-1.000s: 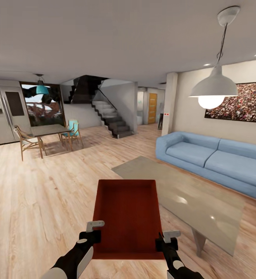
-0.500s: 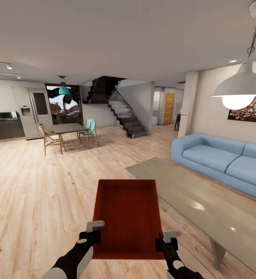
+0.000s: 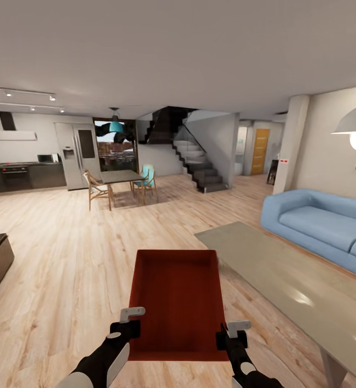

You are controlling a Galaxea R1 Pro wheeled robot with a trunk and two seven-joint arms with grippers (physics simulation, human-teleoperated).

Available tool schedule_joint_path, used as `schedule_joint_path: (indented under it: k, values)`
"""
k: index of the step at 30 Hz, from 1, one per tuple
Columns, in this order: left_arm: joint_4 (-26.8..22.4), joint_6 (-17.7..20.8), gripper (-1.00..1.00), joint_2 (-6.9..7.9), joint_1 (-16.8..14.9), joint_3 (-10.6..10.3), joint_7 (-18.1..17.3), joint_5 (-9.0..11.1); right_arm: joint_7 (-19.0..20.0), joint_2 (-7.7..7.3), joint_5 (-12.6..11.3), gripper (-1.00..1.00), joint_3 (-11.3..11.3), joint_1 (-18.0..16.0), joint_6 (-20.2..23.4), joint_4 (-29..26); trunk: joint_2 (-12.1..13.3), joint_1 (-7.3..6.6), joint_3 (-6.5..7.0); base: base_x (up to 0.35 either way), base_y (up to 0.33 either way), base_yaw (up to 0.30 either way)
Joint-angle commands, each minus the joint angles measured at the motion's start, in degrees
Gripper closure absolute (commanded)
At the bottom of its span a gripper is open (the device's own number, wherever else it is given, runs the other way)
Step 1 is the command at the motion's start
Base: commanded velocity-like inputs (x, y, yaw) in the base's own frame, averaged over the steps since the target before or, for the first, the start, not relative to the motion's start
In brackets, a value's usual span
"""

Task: Move the two storage containers from the living room to the garage. In the garage, place one container on the floor and stack the other container on top of it (either order is fine).

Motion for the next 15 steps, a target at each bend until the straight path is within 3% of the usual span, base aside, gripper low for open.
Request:
schedule_joint_path:
  k: [1, 7, 15]
  values:
    - [0.0, 0.4, 1.00, 0.09, 0.0, 0.1, 1.0, -0.2, -0.3, 0.03, 0.2, 1.00, -2.2, -0.1, -0.2, -0.2, -0.1, 0.01, -0.09, 0.000, 0.000, 0.276]
    - [0.0, 0.4, 1.00, 0.07, 0.0, 0.1, 1.0, -0.2, -0.3, 0.02, 0.2, 1.00, -2.2, -0.1, -0.2, -0.2, -0.1, 0.01, -0.09, 0.000, 0.000, 0.225]
    - [0.0, 0.4, 1.00, 0.08, 0.0, 0.2, 1.0, -0.2, -0.3, 0.02, 0.2, 1.00, -2.2, -0.1, -0.2, -0.2, -0.1, 0.01, -0.09, 0.000, 0.000, 0.031]
